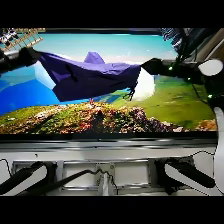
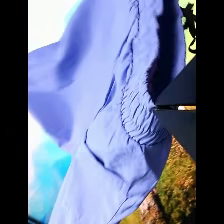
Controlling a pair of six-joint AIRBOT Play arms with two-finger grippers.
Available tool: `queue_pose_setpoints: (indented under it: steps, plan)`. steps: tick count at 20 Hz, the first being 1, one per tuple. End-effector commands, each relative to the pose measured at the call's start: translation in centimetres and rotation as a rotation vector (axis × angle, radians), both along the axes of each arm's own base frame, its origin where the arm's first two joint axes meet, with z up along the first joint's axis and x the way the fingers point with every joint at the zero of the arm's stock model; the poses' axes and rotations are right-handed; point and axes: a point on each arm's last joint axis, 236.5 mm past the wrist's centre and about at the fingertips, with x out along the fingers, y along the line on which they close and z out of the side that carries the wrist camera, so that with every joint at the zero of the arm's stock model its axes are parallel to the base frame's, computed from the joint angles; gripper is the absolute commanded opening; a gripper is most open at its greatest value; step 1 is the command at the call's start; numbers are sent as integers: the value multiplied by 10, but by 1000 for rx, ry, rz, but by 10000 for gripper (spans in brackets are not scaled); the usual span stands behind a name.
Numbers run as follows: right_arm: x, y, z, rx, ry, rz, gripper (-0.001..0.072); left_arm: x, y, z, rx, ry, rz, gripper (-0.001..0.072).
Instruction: Fold the clothes and pants, and hang the long-sleeved shirts on hangers.
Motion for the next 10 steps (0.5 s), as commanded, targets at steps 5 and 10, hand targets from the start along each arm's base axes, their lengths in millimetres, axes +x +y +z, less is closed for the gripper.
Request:
queue_pose_setpoints:
  steps: [5,10]
  plan:
    - [-19,-11,117,-76,-241,-26,19,-20,-9,149,79,-366,-5,3]
    - [-71,-17,192,-87,-369,-59,19,-75,-6,237,144,-594,35,3]
